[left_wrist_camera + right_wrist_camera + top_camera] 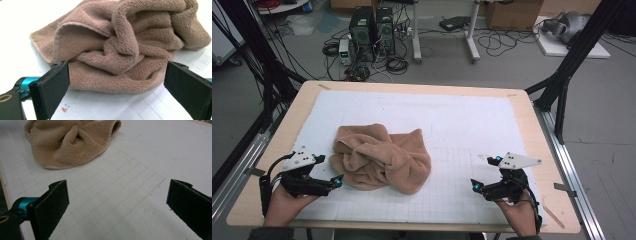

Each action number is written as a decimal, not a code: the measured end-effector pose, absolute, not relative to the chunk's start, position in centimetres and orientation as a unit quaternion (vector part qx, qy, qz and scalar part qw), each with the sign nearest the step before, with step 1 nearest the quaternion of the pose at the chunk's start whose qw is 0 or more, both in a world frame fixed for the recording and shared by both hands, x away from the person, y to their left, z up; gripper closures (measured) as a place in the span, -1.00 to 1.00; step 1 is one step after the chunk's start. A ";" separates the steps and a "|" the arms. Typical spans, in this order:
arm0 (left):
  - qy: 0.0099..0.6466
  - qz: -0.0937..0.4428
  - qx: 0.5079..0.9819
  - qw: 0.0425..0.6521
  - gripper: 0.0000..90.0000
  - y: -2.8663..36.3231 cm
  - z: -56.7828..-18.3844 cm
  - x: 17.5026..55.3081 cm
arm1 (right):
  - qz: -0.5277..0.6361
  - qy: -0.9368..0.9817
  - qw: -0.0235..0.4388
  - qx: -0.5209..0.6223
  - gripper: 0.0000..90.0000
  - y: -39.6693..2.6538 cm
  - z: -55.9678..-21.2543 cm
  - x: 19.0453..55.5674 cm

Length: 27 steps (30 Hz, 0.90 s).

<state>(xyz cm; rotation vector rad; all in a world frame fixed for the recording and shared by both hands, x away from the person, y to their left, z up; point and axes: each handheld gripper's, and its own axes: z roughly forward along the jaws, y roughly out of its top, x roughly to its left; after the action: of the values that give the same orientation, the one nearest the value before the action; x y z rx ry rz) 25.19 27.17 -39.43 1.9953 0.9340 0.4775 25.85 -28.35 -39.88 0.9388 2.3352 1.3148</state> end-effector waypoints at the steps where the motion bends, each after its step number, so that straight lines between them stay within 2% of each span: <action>1: 0.374 0.190 0.800 0.429 -0.84 27.1 -39.4 25.3 | 0.457 0.813 0.152 0.328 -0.93 -28.4 -39.9 25.9; 27: 0.369 0.185 0.802 0.432 -0.81 27.2 -39.3 24.7 | 0.451 0.819 0.146 0.323 -0.93 -28.1 -40.5 25.2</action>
<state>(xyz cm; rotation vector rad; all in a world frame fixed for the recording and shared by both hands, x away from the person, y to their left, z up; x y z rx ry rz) 24.72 27.23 -39.34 1.9998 0.9203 0.4608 25.16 -28.10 -40.46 0.9300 2.3588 1.2984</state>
